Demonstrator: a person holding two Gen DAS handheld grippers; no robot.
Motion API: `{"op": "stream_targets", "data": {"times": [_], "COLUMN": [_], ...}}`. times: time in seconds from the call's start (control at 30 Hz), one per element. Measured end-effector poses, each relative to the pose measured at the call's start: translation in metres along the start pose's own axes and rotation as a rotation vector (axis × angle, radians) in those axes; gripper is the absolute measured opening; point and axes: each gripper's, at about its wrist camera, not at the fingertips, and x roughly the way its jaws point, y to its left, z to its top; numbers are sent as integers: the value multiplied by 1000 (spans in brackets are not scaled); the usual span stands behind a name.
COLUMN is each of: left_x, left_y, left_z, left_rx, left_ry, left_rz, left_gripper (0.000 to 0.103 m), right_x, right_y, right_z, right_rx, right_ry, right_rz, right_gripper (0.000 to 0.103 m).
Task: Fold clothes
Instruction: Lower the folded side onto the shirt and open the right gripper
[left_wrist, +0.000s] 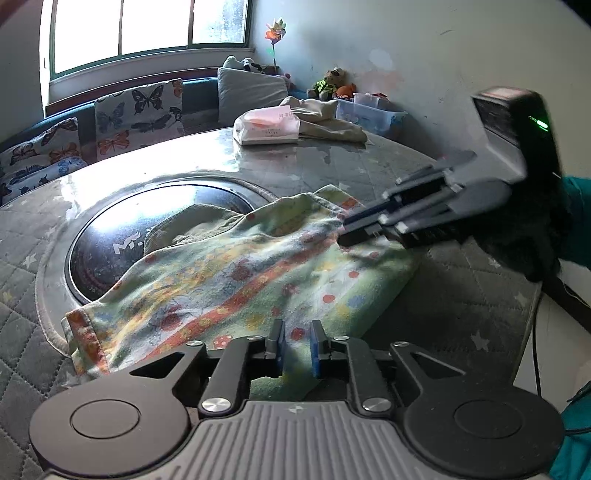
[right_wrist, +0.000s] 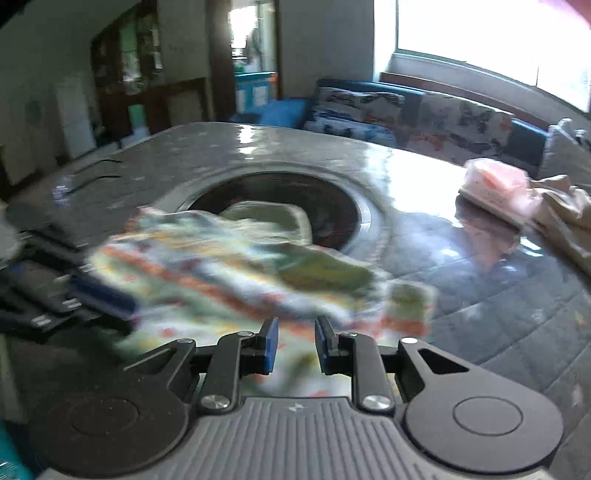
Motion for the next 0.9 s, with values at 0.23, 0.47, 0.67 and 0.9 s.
{"op": "stream_targets", "data": {"times": [0.23, 0.47, 0.67, 0.9], "left_x": [-9, -13, -4, 0], "left_y": [4, 5, -8, -12], "left_z": [-4, -3, 0, -7], "left_rx": [-18, -60, -40, -47], "left_ry": [-8, -25, -28, -25], "left_rz": [11, 27, 0, -7], "left_gripper": [16, 16, 16, 17], "right_x": [-20, -29, -7, -9], "right_y": [-11, 16, 48, 51], "right_z": [-21, -11, -5, -18], "right_rx": [23, -36, -89, -111], "right_ry": [29, -35, -25, 16], "right_rz": [-74, -8, 92, 51], "right_gripper": [21, 21, 21, 21]}}
